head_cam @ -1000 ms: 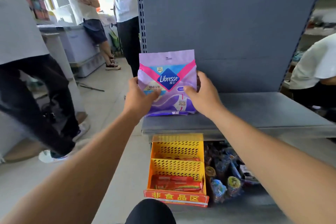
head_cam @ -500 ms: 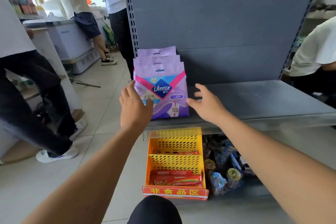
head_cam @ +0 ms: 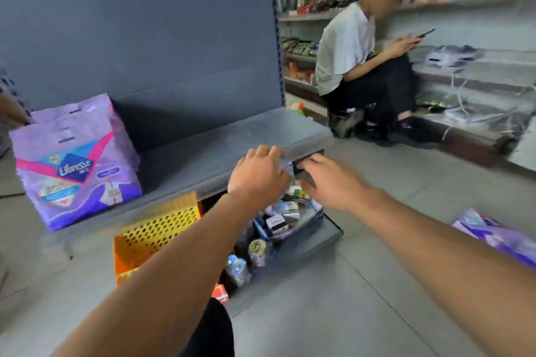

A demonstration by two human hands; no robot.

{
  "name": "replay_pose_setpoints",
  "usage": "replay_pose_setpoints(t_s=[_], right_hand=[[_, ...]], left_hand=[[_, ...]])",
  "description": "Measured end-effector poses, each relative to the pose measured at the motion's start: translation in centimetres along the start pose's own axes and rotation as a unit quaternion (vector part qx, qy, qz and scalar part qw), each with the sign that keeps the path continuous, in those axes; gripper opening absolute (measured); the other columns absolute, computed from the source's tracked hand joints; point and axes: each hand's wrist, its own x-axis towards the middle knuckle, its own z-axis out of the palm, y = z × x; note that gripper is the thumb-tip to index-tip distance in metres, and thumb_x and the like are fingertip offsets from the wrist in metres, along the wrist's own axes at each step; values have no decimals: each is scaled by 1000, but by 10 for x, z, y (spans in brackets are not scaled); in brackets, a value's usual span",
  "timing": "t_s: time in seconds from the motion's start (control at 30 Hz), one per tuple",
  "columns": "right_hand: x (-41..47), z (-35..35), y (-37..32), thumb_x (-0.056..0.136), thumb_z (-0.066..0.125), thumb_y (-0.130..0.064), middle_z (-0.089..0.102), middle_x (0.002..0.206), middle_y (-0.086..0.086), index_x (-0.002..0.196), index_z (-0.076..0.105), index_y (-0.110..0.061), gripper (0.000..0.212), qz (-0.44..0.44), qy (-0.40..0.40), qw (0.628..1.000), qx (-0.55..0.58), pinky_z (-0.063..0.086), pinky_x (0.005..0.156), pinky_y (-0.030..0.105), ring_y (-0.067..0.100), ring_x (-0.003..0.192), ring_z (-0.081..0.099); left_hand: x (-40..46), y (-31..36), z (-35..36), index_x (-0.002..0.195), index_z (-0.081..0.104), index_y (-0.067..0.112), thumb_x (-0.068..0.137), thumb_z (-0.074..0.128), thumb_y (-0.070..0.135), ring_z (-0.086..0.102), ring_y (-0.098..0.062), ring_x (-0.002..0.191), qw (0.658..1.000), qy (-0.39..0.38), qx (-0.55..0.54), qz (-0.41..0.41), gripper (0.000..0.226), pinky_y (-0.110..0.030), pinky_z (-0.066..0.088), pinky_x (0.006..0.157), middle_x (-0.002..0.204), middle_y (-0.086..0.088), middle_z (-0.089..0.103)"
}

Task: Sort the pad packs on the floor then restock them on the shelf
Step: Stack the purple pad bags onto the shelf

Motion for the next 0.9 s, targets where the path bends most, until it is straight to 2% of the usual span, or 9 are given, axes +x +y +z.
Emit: replay_pose_setpoints(t_s=[0.13,0.3,0.43,0.53,0.6,0.67,0.77,0.83,0.9], right_hand=[[-78,-4,100,96,46,-35,54,127,7,128,52,-17,38,121,-56,991,-25,46,91,41,31,117,54],[-166,21,218,97,46,-34,54,129,11,138,45,-17,44,268,-123,955,38,44,98,39,30,120,52],[-199,57,282,95,48,-36,58,124,12,122,53,-15,35,345,-147,925,58,47,87,36,31,110,56],[-207,94,326,97,47,-36,55,130,6,132,49,-16,41,395,-178,899,58,44,81,30,29,114,55],[-209,124,359,97,48,-36,55,134,8,138,44,-17,46,431,-190,879,80,45,85,33,29,118,54],[-212,162,392,97,50,-35,51,139,9,141,42,-15,49,479,-196,849,108,43,94,34,30,124,51],[-215,231,441,97,52,-36,49,139,16,136,44,-7,50,568,-170,787,169,40,96,33,32,124,49],[-216,275,465,96,52,-33,48,140,18,137,43,-5,50,632,-114,735,220,40,96,33,34,125,48],[-214,313,480,96,52,-30,52,137,17,138,43,-6,49,687,-45,673,270,41,89,32,35,122,51]], left_hand=[[23,103,41,129,48,19,93,48,37,44,-30,123,993,-94,-16,72,40,-42,44,92,128,-8,49],[41,204,111,129,47,22,94,47,43,49,-27,120,971,-189,-25,141,41,-42,45,96,129,-5,49],[59,250,184,131,46,24,96,46,44,51,-25,116,954,-243,-20,175,40,-38,45,92,130,-3,49],[85,276,251,132,45,26,97,44,44,52,-23,115,941,-284,-26,184,40,-34,43,87,130,-2,49],[105,294,303,132,45,25,97,44,43,52,-22,116,930,-313,-34,189,40,-31,39,82,131,-2,49],[124,312,359,132,46,23,96,47,42,52,-21,116,920,-341,-48,188,41,-29,39,80,132,-3,49],[146,332,451,136,43,18,96,52,37,53,-21,118,907,-379,-87,161,45,-28,42,81,135,-7,49],[154,340,503,139,39,15,96,55,33,52,-23,122,901,-398,-126,120,50,-27,42,83,140,-9,46],[158,343,543,144,33,12,96,57,31,49,-23,126,893,-412,-170,64,57,-26,42,83,144,-9,42]])
